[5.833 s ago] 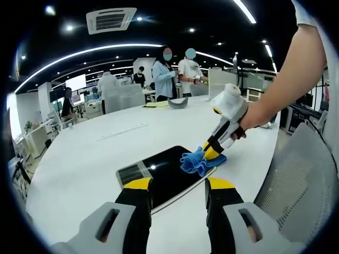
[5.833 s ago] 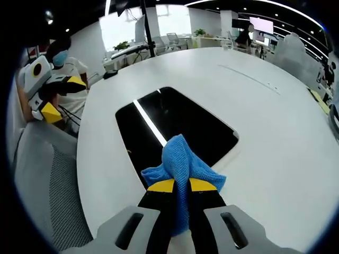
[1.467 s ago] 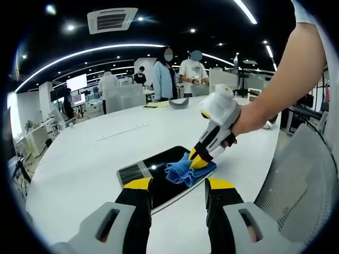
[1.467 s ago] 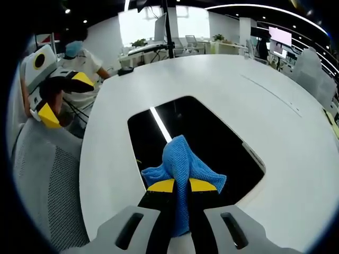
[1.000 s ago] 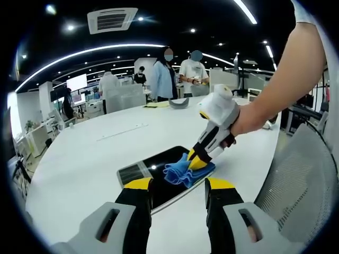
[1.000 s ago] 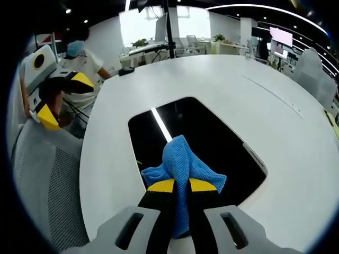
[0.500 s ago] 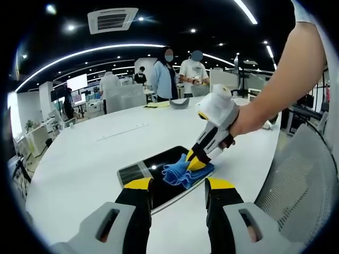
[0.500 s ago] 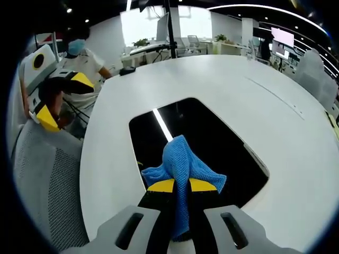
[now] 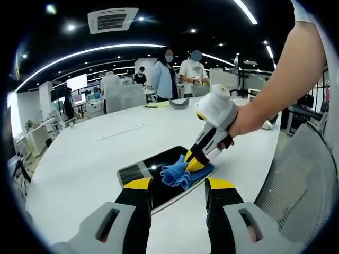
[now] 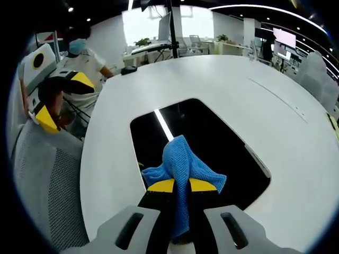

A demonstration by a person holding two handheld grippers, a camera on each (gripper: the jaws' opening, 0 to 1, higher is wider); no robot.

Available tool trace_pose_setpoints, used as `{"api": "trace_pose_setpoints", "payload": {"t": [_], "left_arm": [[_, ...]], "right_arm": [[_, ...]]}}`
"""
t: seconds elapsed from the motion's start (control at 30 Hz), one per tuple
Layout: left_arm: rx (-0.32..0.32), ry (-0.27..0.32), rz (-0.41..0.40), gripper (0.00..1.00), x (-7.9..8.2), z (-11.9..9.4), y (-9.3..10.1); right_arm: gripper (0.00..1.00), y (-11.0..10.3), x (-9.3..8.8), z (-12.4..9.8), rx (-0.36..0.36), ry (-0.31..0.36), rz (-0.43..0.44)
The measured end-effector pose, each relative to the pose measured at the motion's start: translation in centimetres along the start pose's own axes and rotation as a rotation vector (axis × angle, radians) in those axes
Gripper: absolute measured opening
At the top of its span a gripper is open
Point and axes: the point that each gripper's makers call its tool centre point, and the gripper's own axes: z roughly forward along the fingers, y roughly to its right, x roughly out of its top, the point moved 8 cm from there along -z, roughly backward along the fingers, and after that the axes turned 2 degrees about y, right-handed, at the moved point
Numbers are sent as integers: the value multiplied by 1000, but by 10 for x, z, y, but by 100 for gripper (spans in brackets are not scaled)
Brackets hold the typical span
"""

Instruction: Wipe the mirror surface with the cleaning cloth until all visible marks leave the cleaned area.

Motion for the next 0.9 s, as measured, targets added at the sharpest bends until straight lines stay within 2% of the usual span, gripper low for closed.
{"api": "trace_pose_setpoints", "payload": {"t": [0.9], "left_arm": [[-4, 4, -2, 38, 0, 0, 0]], "right_arm": [[3, -6, 8, 8, 21, -1, -17]]}}
